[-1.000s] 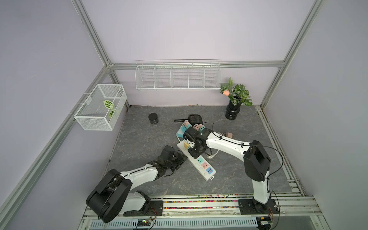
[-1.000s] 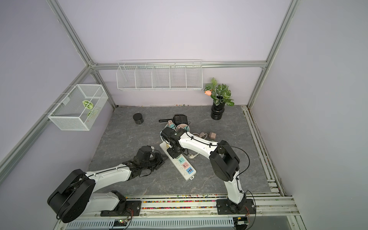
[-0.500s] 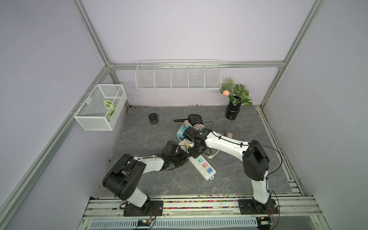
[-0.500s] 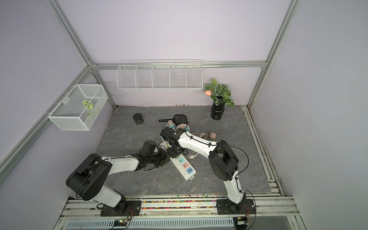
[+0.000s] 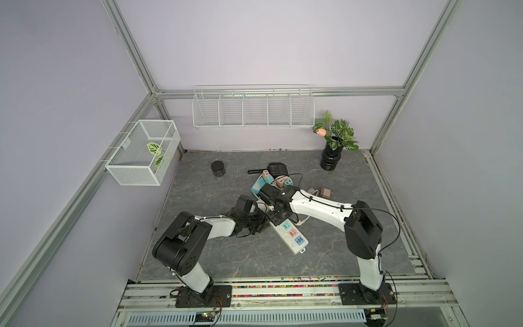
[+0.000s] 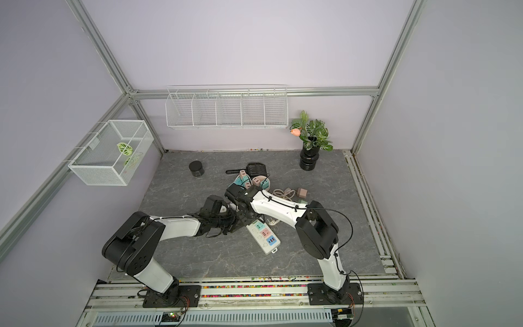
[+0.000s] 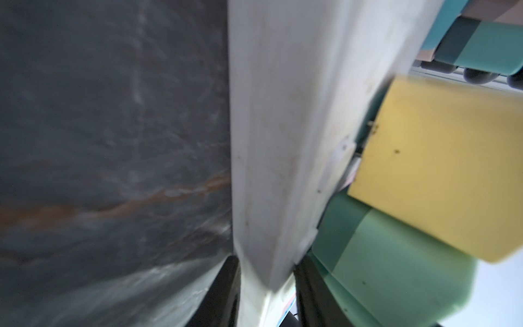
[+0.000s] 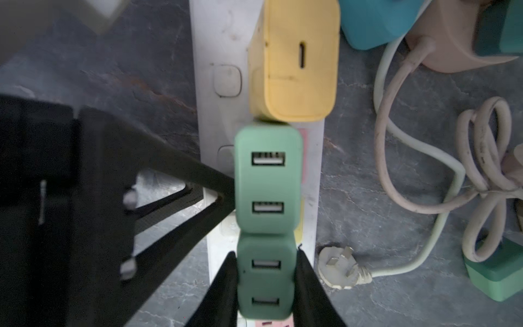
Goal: Pull the plug off the socket
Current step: Remove the plug from the socket.
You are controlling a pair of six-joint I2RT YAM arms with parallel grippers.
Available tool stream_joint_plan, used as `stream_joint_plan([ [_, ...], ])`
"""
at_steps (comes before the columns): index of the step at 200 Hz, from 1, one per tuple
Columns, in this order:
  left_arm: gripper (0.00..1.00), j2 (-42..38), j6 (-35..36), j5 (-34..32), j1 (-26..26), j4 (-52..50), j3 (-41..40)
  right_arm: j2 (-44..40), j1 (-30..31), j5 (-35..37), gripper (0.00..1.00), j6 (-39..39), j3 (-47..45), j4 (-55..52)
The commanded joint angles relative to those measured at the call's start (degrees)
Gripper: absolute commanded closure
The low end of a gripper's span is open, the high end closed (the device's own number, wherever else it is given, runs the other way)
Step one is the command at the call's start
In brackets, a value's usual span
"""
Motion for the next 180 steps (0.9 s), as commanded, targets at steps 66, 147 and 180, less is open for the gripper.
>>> stream_joint_plan([
  [66, 0.65, 5.4, 1.8, -8.9, 0.5, -16.3, -3.6, -8.1, 1.0, -8.2, 0.78, 2.6, -11.3, 10.0],
  [147, 0.65, 4.8, 2.3, -9.0, 0.9, -16.3, -4.6, -6.4, -5.4, -5.7, 0.78, 3.8, -2.5, 2.6],
  [180, 0.65, 4.0, 2.6, -9.0, 1.5, -15.7, -4.6, -7.3, -0.2, -7.0, 0.78, 4.0, -7.5, 5.9],
])
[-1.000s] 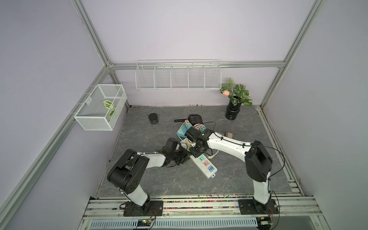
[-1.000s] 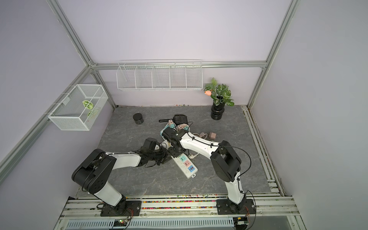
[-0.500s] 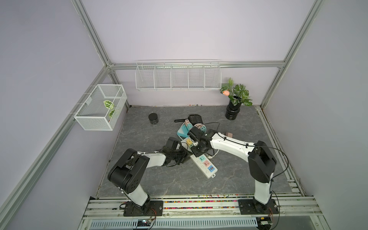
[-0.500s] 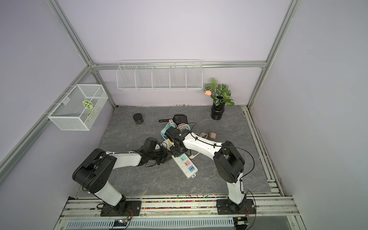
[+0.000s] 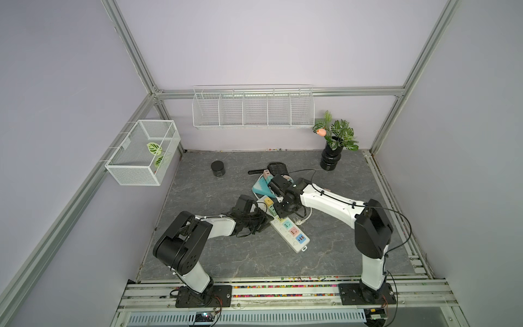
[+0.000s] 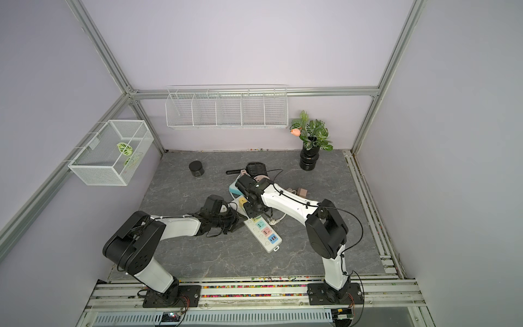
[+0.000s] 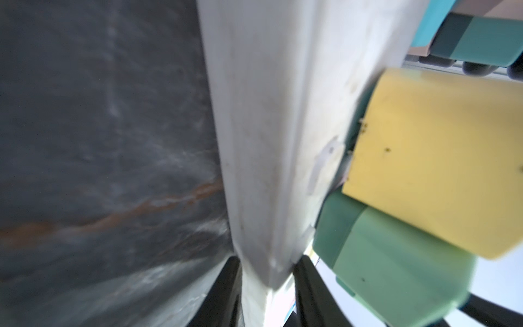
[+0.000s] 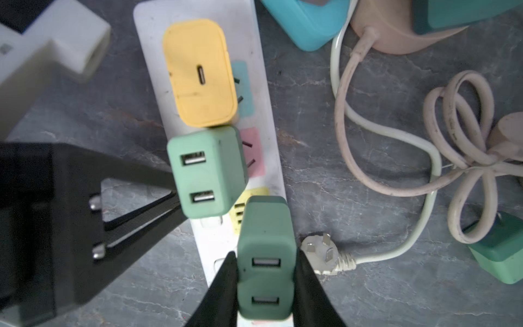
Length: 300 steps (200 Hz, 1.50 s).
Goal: Pull the plug off the socket
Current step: Remove the plug from the socket, then place the plug at the center of the board.
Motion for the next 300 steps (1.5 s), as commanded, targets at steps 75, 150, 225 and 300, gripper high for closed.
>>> stream_joint_plan([
  [75, 0.38, -15.2, 17.7, -9.3, 1.1, -20.0, -1.3, -21.2, 0.7, 3.3, 0.77, 4.8, -14.8, 6.8],
  [150, 0.18, -46.0, 21.4, -15.2, 1.1, -11.2, -12.7, -53.9, -25.3, -23.2, 0.76, 42.3, -63.1, 54.7],
  [225, 0.13, -54.1, 14.7, -15.7, 1.1, -5.0, -21.4, -53.7, -48.4, -39.2, 0.75, 50.6, -73.5, 64.5],
  [300, 0.13, -57.7, 11.9, -16.8, 1.1, -5.4, -23.4, -39.5, -50.2, -43.2, 0.73, 47.5, -68.4, 68.1],
])
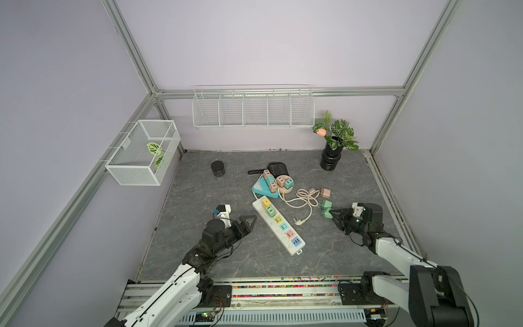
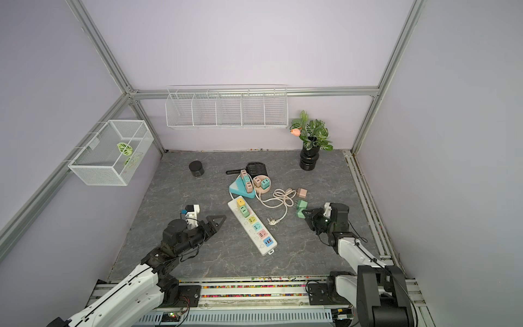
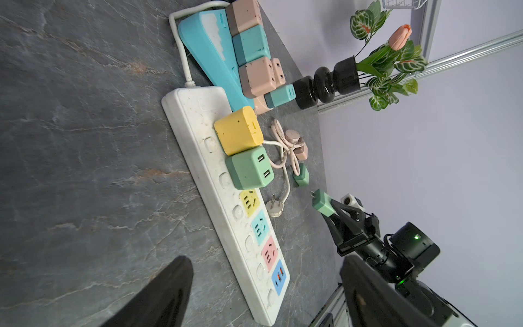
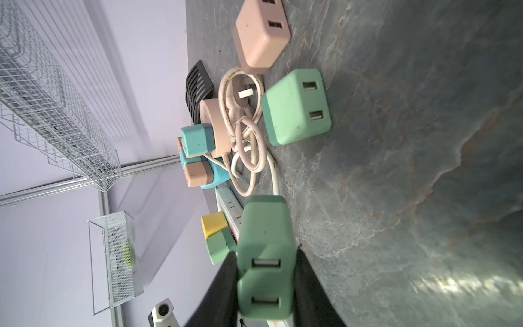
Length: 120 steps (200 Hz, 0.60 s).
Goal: Pull the plug off the socket
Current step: Place the plug at the center of the board.
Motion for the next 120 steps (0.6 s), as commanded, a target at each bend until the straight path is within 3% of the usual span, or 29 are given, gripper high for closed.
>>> stream_joint_plan([
  [1, 0.13, -1.4, -1.5, -1.1, 0.1, 0.8, -1.3, 3.5, -0.3, -2.5, 0.73, -1.9, 2.7, 2.4],
  [63, 0.13, -3.1, -3.7, -0.9, 0.1, 0.9, -2.4, 15.3, -0.3, -4.0, 0.66, -10.5, 8.4, -5.0],
  [120, 0.13, -4.6, -6.0, -0.8, 0.1, 0.6, -2.6, 8.8, -0.4, 4.1, 0.45, -22.2, 12.7, -26.2],
])
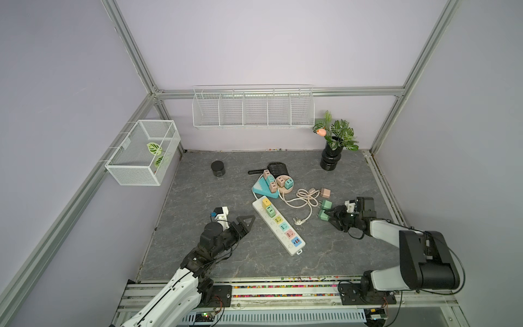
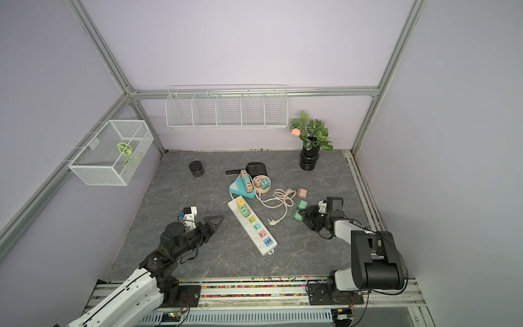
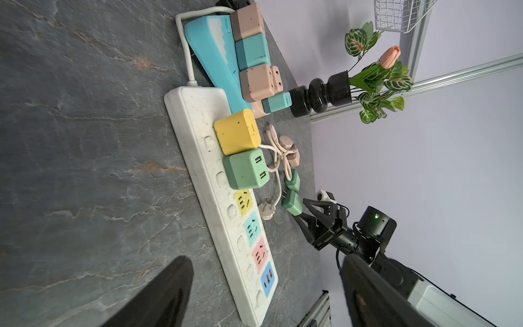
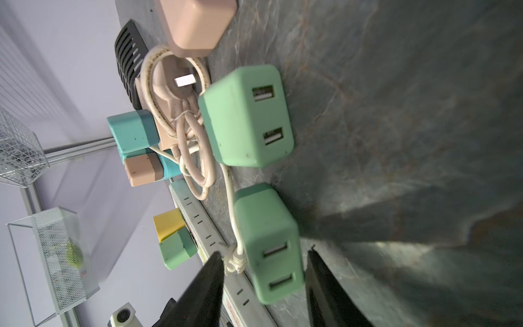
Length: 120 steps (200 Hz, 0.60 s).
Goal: Pull the plug off the socket
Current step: Place the plug at the center of the board.
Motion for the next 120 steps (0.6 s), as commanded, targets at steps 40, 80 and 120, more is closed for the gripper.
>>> stream_joint_plan([
  [40, 0.13, -2.0, -2.9, -0.4, 0.1, 5.2, -3.0, -19.8, -0.4, 8.7, 0.47, -14.1, 3.3, -21.7],
  [80, 0.11, 0.9, -4.2, -0.8, 0.1, 11.0, -6.6, -24.6, 3.3, -3.8, 0.47, -5.4, -3.1, 2.1],
  [120, 0.11, 7.1, -3.7, 0.8, 0.1, 10.9, -4.7, -14.2, 22.8, 5.5, 0.48, -15.3, 8.7, -4.2],
])
